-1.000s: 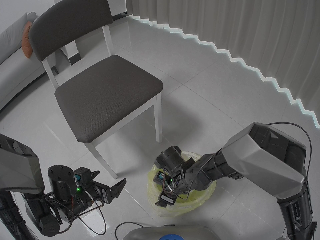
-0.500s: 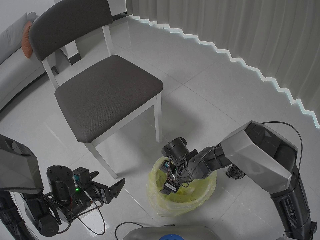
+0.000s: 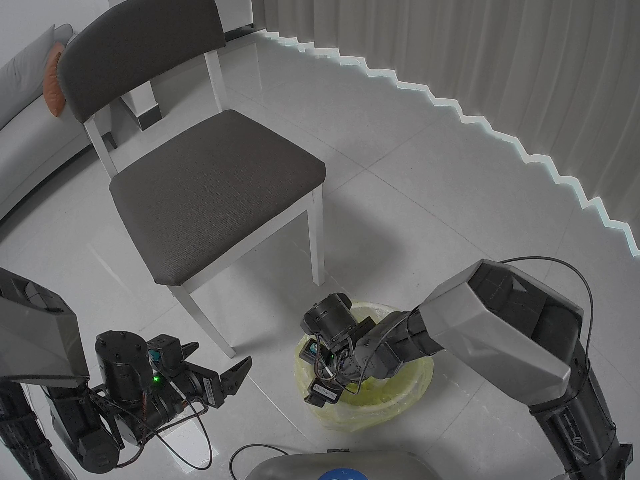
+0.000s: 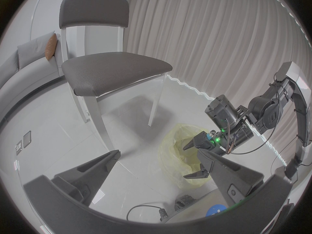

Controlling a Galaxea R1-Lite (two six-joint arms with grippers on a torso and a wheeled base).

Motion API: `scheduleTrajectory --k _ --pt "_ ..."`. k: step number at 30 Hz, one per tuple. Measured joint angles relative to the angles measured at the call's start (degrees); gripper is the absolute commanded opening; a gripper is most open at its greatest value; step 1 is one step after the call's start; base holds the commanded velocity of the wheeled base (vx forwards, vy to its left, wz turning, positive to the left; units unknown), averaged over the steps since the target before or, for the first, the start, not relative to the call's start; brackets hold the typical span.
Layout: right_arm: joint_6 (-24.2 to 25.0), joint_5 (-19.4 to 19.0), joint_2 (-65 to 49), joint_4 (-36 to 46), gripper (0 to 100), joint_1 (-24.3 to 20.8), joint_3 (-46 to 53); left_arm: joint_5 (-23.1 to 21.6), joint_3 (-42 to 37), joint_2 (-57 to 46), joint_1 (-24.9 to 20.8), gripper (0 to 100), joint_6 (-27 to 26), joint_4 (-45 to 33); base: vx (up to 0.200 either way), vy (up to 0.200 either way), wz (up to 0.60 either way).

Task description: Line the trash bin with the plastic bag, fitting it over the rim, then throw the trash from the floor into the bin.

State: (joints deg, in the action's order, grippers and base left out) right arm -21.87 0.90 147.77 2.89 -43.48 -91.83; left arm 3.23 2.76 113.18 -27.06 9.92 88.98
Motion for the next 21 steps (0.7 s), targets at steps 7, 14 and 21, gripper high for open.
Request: scheduleTrajectory --k 7,14,21 --pt "0.26 0.11 1.95 0.04 100 -1.17 -0.87 -0.01 -0.52 -0.26 0.17 100 0.06 0.0 0.0 0.0 0.0" --pt "0.55 0.07 -0.21 0.22 100 -0.74 -0.17 -0.01 -0.59 -0.3 0.28 100 0.11 -0.02 0.0 0.0 0.0" --pt "1.07 0.0 -4.0 0.55 100 1.34 -0.78 -0.06 -0.34 -0.13 0.17 100 0.15 -0.02 0.0 0.0 0.0"
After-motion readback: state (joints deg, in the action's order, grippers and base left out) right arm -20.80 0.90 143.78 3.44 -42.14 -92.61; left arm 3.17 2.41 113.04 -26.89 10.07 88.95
